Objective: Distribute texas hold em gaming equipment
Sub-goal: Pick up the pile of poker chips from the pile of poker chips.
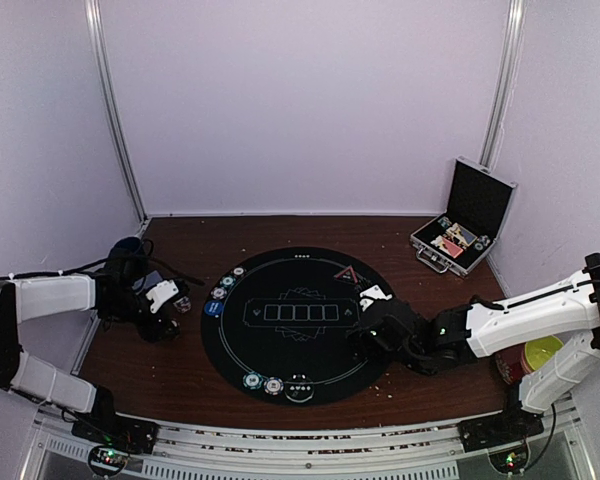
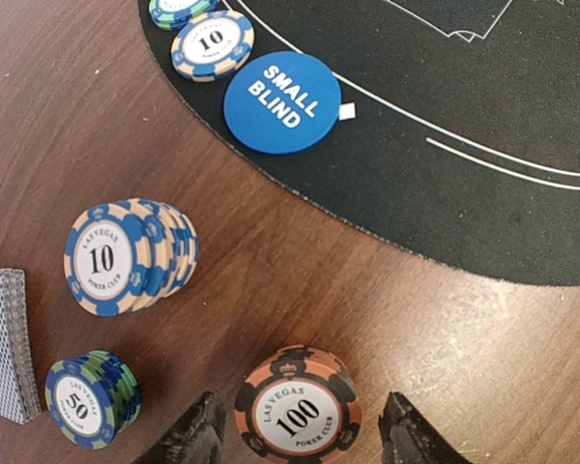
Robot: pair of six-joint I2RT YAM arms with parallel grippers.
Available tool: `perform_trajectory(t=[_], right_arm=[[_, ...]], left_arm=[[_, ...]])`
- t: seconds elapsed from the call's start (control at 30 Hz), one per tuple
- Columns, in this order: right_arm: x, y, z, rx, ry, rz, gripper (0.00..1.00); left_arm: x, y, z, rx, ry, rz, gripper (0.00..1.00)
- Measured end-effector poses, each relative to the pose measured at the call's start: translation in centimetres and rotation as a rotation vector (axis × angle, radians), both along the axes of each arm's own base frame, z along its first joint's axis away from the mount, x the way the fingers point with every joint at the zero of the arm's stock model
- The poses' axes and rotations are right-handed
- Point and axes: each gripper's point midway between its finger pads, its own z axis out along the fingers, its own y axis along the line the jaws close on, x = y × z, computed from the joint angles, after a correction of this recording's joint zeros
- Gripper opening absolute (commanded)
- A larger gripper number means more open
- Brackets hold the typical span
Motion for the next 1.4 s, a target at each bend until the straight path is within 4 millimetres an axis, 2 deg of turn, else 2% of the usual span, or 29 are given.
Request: perform_trajectory(t=[0.3, 0.7, 0.87, 1.17, 1.4], right_arm=[[-0.1, 0.1, 0.0, 0.000, 0.000, 0.002, 1.00], [-0.1, 0.1, 0.0, 0.000, 0.000, 0.003, 1.00], [-0.1, 0.1, 0.0, 0.000, -0.001, 0.002, 1.00], [0.0, 0.0, 0.1, -0.002, -0.005, -0.001, 1.00], [0.1, -0.2, 0.2, -0.007, -0.014, -0.010, 1.00]], left_arm=[[-0.1, 0.2, -0.7, -0.007, 0.028, 0.007, 0.48], [-0.1, 0.2, -0.6, -0.017, 0.026, 0.005, 0.28], [-0.1, 0.2, -0.3, -0.017, 0.019, 0.005, 0.28], [-0.3, -0.2, 3.0, -0.040, -0.083, -0.028, 0.28], [-2.5, -1.5, 5.2, -0.066, -0.147, -0.181, 0.28]])
